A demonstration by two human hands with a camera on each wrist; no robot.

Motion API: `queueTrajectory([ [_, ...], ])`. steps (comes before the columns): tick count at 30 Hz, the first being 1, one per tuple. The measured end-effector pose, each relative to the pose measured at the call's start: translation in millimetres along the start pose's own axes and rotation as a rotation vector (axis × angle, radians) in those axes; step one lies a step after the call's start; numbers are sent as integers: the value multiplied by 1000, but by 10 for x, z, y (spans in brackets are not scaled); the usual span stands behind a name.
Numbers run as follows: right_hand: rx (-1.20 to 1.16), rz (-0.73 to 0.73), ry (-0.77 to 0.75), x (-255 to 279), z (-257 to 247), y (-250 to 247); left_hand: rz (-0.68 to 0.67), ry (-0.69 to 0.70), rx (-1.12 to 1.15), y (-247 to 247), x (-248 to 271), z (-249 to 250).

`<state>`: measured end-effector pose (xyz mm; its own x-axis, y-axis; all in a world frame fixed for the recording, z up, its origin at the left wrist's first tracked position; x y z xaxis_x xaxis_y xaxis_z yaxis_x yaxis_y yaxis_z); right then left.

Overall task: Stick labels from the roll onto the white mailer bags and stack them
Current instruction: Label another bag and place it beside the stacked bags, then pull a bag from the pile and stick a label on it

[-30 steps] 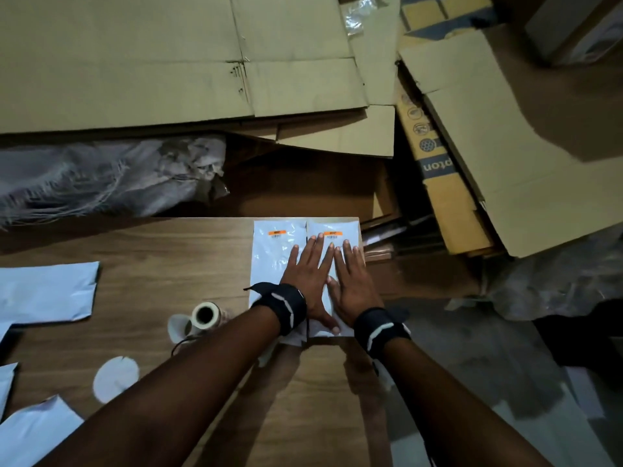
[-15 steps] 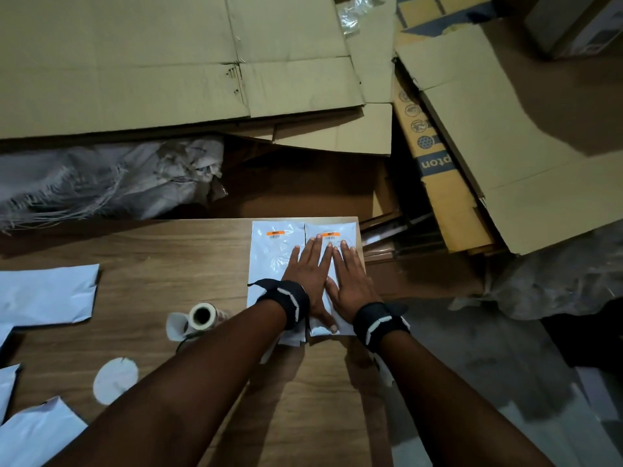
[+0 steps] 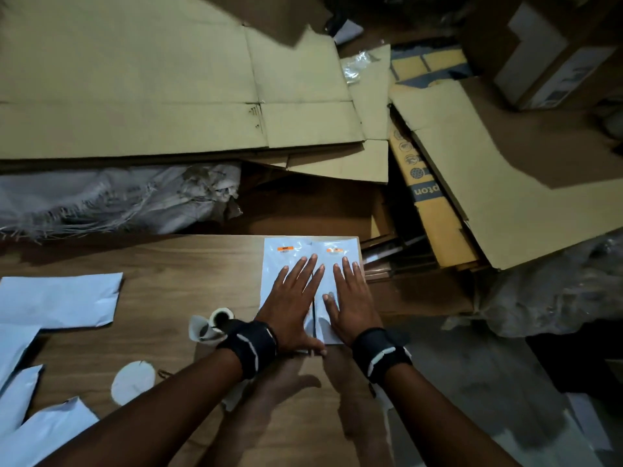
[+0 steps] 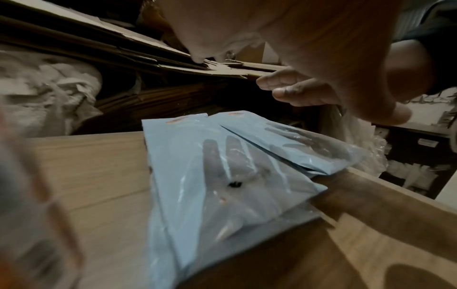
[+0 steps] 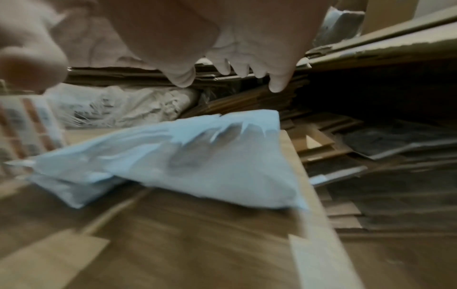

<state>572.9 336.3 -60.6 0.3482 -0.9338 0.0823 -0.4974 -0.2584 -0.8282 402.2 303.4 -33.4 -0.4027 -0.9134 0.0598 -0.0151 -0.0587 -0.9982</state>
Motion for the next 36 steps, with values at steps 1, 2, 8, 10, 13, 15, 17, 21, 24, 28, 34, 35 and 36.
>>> queueTrajectory([
  [1,11,9,-9,33,-88,10,34,-1,21,-21,112,-25],
  [2,15,16,-17,57,-212,27,74,-7,30,-57,245,-71],
  [8,-19,148,-140,132,-966,187,154,-109,-14,-167,923,-423],
  [10,-23,153,-199,132,-1255,274,175,-165,-34,-197,1161,-599],
  [13,-49,143,-269,112,-1658,470,212,-227,-62,-232,1520,-889],
  [15,-77,130,-311,90,-1943,632,198,-285,-101,-239,1799,-1111],
  [17,-82,108,-346,95,-2220,807,186,-360,-114,-235,2091,-1315],
  [21,-85,65,-425,202,-2745,1160,174,-511,-97,-182,2674,-1650],
  [24,-107,9,-483,337,-3123,1450,144,-612,-80,-73,3136,-1848],
  [28,-119,-78,-533,511,-3510,1841,180,-738,-37,64,3706,-2030],
  [34,-119,-200,-543,728,-3904,2359,170,-980,4,207,4384,-2254],
  [35,-122,-217,-542,753,-3966,2437,163,-1044,23,217,4477,-2308],
  [36,-121,-241,-535,771,-4006,2503,156,-1106,45,227,4542,-2365],
])
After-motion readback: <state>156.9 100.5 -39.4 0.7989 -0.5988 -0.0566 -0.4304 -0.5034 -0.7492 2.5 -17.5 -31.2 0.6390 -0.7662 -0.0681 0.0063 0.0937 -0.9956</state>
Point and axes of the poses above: each hand's wrist, its own x-axis away from the middle knuckle, its own y-axis out of the palm, z = x × y, the point moved 1 cm from there along -x, towards the middle knuckle, and after that the axes turned 14 degrees about -x, right-handed, at the moved point
